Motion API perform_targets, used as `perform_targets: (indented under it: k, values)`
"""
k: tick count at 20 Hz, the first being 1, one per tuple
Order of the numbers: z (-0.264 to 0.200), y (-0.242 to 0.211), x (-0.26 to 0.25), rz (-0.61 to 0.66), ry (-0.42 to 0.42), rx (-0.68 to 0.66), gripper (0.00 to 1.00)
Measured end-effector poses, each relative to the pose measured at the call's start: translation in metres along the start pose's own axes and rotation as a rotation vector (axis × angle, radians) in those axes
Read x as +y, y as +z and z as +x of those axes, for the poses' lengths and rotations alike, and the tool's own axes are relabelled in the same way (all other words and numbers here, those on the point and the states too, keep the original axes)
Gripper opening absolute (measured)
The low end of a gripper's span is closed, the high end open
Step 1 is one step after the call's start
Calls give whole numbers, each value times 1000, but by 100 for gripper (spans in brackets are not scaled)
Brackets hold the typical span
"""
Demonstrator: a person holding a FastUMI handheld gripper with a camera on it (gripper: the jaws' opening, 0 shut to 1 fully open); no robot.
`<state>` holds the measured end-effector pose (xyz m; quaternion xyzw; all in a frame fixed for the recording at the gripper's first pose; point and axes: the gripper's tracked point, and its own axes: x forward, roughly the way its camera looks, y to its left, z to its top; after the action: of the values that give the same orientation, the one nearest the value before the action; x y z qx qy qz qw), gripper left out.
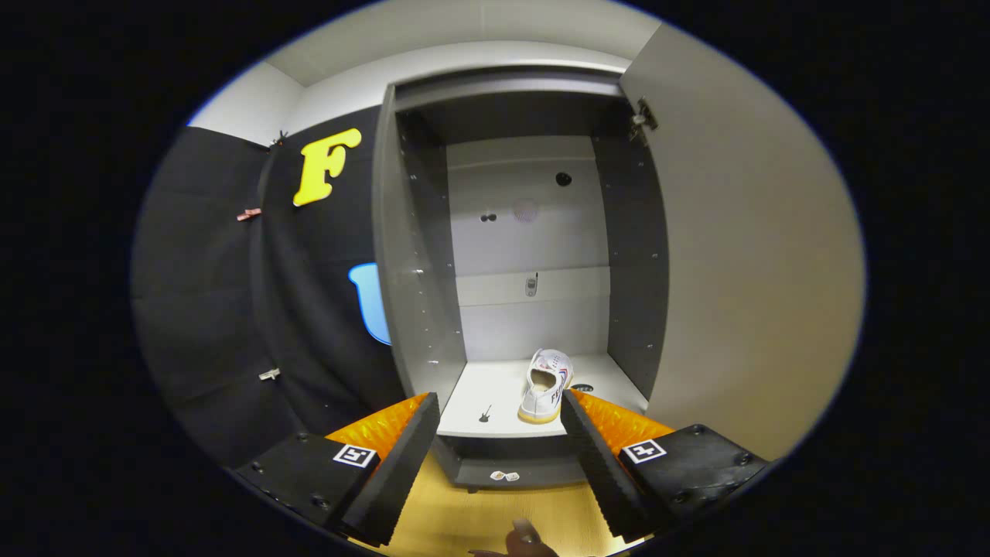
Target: Open the shoe cabinet door, grab the shoes and put them into the shoe cabinet, then close the shoe cabinet door.
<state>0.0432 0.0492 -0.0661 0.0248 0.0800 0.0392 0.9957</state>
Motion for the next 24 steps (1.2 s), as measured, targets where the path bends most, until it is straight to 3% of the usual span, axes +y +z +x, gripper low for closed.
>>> perform_targets:
  k: [4,12,18,24]
  values:
    - [-83,9,-2,44,61,-14,99]
    - [-250,35,-84,26,143,-65,99]
    - [-286,42,-172,47,55,-69,98]
    - [-268,53,-245,64,-8,-86,98]
